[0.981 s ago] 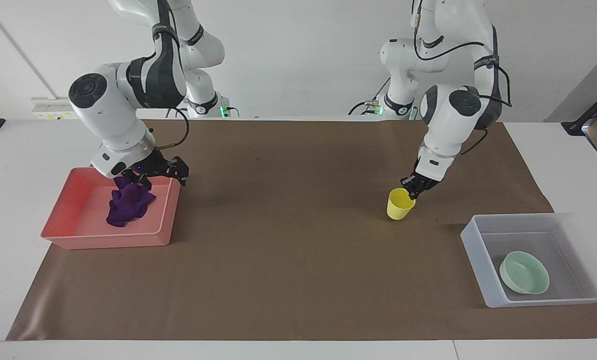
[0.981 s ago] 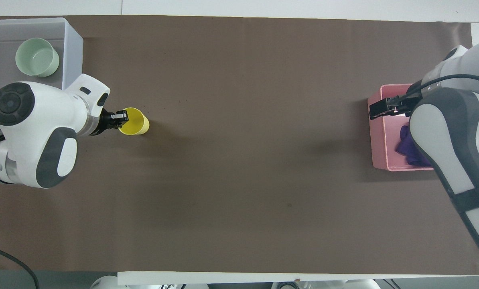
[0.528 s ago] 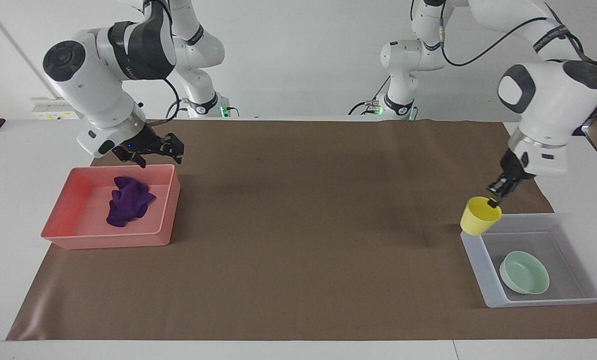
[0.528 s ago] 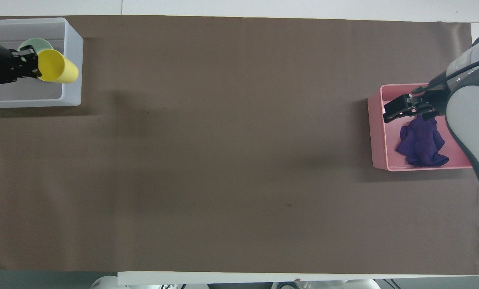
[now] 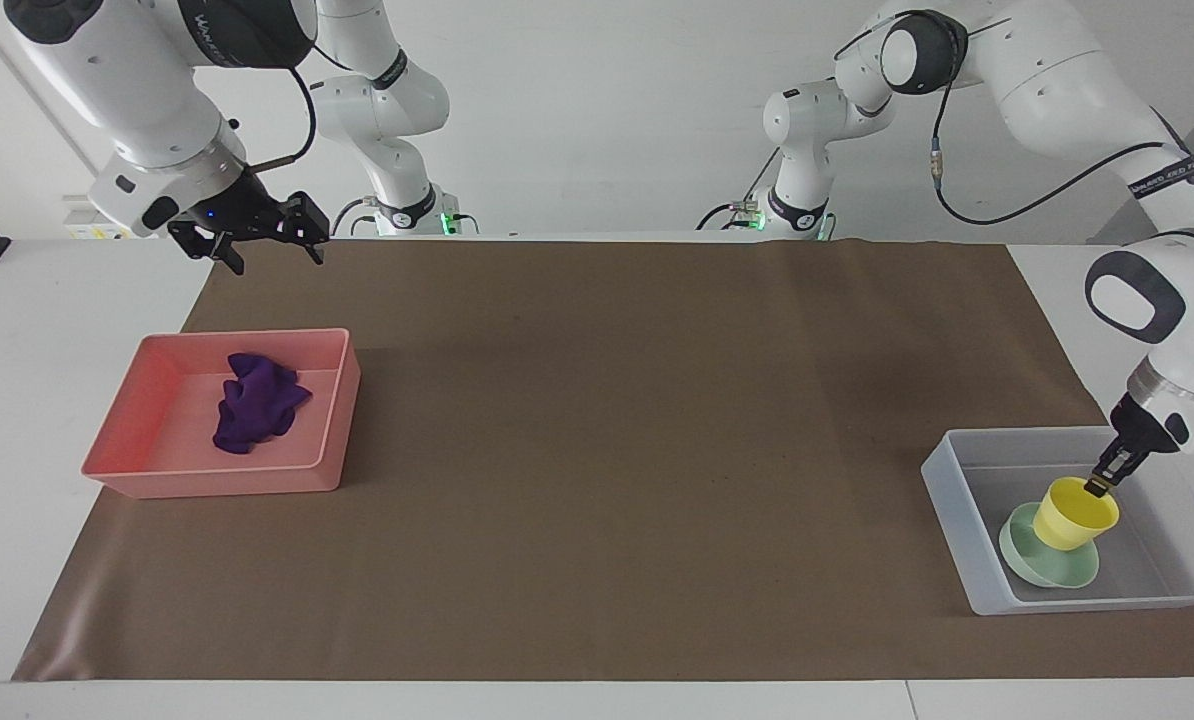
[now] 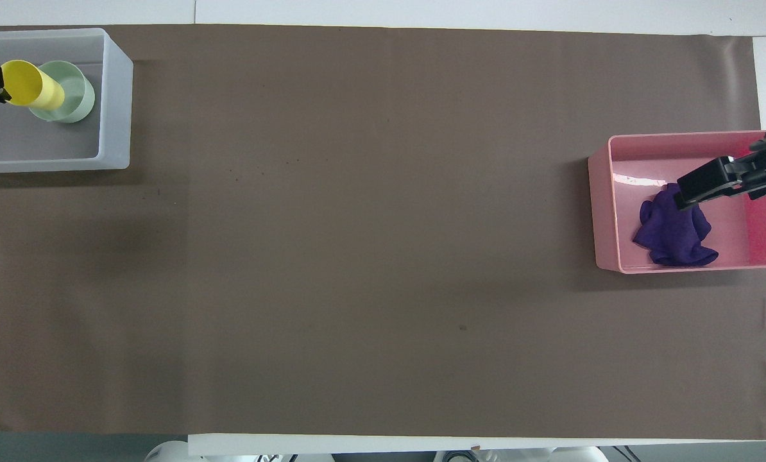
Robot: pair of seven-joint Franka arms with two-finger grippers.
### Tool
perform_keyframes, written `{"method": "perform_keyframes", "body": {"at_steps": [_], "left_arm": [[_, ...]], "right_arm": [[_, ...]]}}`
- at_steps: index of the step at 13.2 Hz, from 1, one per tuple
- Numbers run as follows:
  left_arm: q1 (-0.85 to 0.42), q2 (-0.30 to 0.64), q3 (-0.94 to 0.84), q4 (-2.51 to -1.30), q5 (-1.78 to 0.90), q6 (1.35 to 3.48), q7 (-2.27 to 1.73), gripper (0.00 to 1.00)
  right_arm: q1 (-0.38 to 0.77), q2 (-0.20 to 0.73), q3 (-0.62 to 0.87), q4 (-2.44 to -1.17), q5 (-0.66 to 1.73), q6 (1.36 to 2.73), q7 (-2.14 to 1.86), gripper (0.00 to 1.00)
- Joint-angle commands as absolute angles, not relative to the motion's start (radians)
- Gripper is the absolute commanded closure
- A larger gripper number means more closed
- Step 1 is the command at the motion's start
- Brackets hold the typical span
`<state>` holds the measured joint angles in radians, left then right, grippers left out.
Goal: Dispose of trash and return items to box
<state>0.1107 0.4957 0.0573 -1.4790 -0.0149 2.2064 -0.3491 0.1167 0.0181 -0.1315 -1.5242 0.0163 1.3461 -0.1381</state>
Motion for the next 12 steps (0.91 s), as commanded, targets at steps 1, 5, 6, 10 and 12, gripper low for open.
{"method": "perform_keyframes", "body": {"at_steps": [1,5,6,10,12], "left_arm": [[0.109,0.534,0.049,-1.465,-0.015,2.299,-0.331,0.90],[0.052,0.503,0.060,-1.483,-0.002,2.240,-0.347,0.00],[0.049,0.458,0.057,-1.494,-0.002,2.162,-0.339,0.00],[-0.015,0.260,0.051,-1.590,-0.003,1.927,-0.336,0.00],[-0.061,0.137,0.051,-1.690,-0.002,1.853,-0.327,0.00]], "right_arm": [[0.101,-0.085,-0.127,-1.659,0.011,1.353,-0.169,0.00],[0.086,-0.100,-0.127,-1.687,0.011,1.350,-0.172,0.00],[0.086,-0.101,-0.127,-1.690,0.011,1.348,-0.169,0.00],[0.086,-0.101,-0.127,-1.690,0.009,1.356,-0.169,0.00],[0.084,-0.101,-0.129,-1.690,0.009,1.364,-0.167,0.00]]}}
